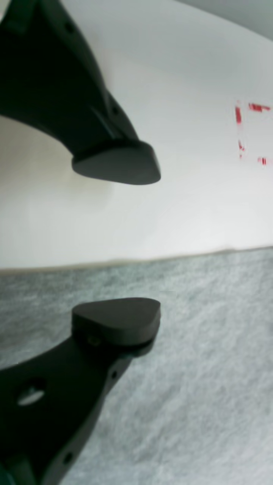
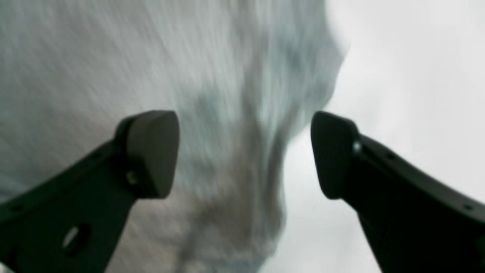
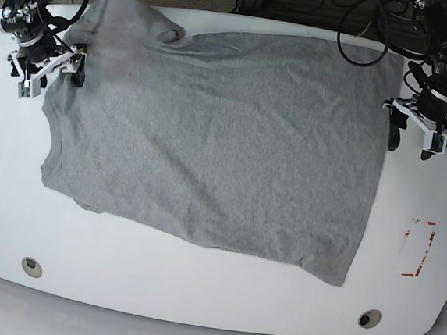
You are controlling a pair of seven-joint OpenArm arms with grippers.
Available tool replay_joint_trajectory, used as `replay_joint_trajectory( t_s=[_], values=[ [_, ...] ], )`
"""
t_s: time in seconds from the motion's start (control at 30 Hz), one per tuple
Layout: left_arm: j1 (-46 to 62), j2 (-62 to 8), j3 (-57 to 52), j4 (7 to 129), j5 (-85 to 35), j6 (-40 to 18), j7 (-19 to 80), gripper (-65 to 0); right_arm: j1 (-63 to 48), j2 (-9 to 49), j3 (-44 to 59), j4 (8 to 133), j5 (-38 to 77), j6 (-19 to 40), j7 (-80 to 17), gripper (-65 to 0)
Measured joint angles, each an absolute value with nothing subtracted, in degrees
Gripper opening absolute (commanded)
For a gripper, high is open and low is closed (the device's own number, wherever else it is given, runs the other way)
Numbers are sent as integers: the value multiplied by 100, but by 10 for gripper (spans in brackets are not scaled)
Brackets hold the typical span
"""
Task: Layout the t-shirt on the table in an organized manner, then fold the t-shirt properly
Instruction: 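Pinch the shirt with both grippers and drag it toward the hem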
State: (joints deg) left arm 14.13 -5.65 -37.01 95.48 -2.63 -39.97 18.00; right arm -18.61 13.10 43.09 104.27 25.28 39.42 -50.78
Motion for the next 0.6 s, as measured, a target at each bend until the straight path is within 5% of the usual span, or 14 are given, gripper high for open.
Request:
replay_joint_trajectory(
  t_s=[0.17,0.27,0.53,0.6],
  values=[
    [1428,-574,-3544,9618,-242,-3988,1809,-214,-1820,1192,4108,11013,2574,3999,-5009,-166],
    [1426,-578,-3321,9837,-248,-3992,1800,-271,-1817,1208,3857,11034,2569,3994,-5028,-246],
    [1398,-554,-2897,10049,-259,-4034,1369,-618,-1706,1221,3483,11008,2467,3940,-5070,-616],
    [1426,-563,-2840,10049,-150,-4029,1208,-650,-1704,1221,3387,11008,2502,3953,-5061,-650]
  ],
)
